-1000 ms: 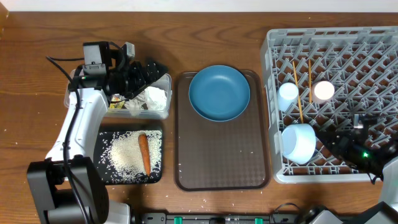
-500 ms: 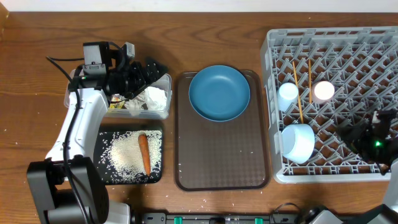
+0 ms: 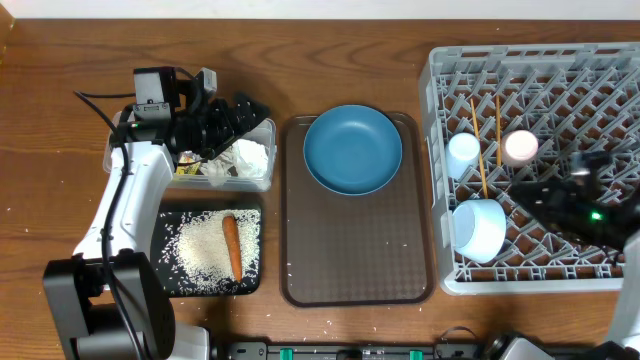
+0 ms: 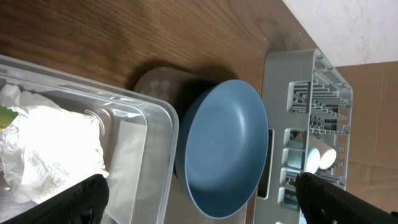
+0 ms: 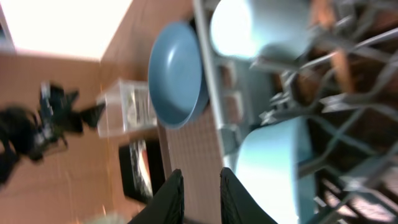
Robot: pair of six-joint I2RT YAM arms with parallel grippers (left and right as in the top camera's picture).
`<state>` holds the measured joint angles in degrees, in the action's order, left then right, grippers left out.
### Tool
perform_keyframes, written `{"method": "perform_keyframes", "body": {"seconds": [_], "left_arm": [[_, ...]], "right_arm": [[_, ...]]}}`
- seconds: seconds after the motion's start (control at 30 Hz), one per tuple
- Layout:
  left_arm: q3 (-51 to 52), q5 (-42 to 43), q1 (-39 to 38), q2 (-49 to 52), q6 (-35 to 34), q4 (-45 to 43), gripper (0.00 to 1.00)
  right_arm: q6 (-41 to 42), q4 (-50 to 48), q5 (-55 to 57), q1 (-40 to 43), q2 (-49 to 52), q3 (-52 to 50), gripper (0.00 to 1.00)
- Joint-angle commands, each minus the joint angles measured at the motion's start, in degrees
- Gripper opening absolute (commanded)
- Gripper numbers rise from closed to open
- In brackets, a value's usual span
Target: Sort waste into correct bins and load items into the dishwasher rack
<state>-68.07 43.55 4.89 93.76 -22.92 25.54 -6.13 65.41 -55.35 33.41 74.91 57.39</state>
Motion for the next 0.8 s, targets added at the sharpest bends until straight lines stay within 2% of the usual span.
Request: {"method": "perform_keyframes", "body": {"seconds": [0.0, 0.27, 0.53, 0.77], "left_arm": [[-0.42, 0.72, 0.24, -0.17, -0.48, 0.15, 0.98], [-0.42, 0.72, 0.24, -0.17, -0.48, 0.15, 0.98], [-0.42, 0.72, 0.24, -0.17, -0.48, 0.13, 0.98], [-0.42, 0.72, 0.24, -0.17, -0.48, 0.15, 0.98]], "right_arm": [[-3.13, 0.66, 1.73, -5.97, -0.07, 0.98, 0.18], [-0.70, 1.40, 11.50, -18.58, -0.07, 0.98, 0.03], [5.53, 3.85, 29.70, -29.03, -0.07, 0.98, 0.01], [14.95, 5.11, 46.58, -33.48, -0.07, 0.96, 0.01]]}}
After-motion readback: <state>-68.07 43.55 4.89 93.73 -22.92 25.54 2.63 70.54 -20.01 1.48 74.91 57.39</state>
